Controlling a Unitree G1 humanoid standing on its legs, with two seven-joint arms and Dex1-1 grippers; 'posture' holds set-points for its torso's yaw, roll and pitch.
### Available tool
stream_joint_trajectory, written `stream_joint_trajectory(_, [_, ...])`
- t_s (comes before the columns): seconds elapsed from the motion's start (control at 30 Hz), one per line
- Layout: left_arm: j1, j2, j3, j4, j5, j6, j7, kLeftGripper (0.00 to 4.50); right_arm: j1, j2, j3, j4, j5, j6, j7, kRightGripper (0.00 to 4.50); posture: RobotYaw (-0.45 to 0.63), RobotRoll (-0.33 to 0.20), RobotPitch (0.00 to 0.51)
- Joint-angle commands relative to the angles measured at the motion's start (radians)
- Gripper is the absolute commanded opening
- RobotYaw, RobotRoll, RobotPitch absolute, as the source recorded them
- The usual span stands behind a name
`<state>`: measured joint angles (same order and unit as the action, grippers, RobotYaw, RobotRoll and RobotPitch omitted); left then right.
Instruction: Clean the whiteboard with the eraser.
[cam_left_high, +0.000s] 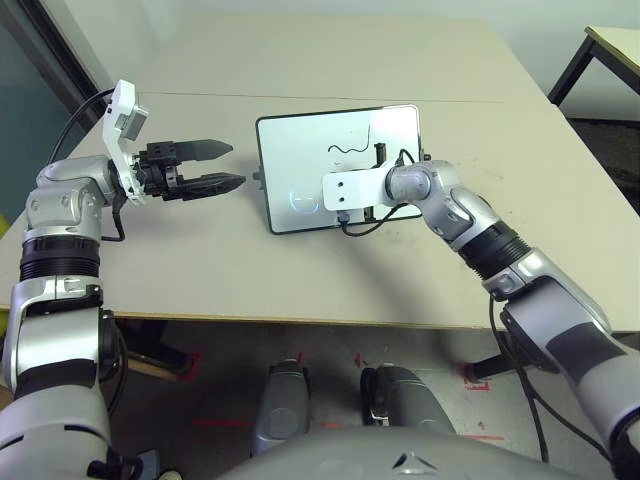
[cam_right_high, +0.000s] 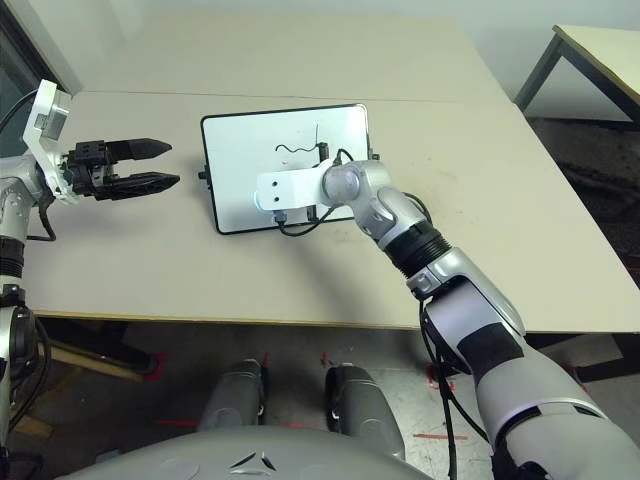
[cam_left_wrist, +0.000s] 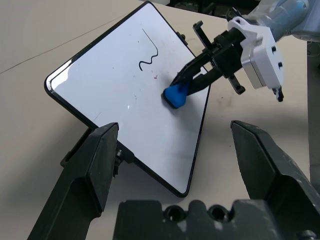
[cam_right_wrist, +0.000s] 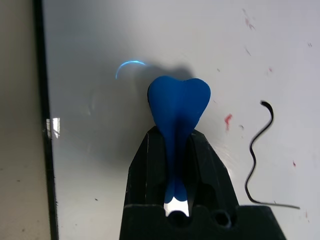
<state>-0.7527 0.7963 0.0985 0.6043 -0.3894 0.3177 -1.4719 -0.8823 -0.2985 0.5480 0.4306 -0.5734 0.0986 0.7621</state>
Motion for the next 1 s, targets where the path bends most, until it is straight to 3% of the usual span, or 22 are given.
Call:
stream_joint_trajectory(0.03, [-0.006,0.002,-0.005,-0.010,0.006,0.004,-0.003,4.50,0.024,-0.008,0.023,0.034,-0.014,0.001,0.010,0.34,0.31,0.000,0.067])
stream_joint_trajectory(0.63, [-0.013,-0.003,-0.009,0.000,0.009,-0.002,-0.006,4.50,-0.099,-0.016,-0.076,0.188,0.027,-0.013,-0.097,0.34,0.31,0.000,0.067])
stream_joint_trajectory(0.87, [-0.016,-0.003,-0.010,0.005,0.011,-0.004,-0.007,4.50,-0.050,-0.031,-0.172,-0.015,0.189,0.098,0.066,0.34,0.30,0.000,0.068])
stream_joint_trajectory(1.0, [-0.017,-0.002,-0.010,0.008,0.012,-0.004,-0.008,4.50,-0.021,-0.118,-0.224,-0.157,0.250,0.176,0.152,0.34,0.30,0.000,0.074])
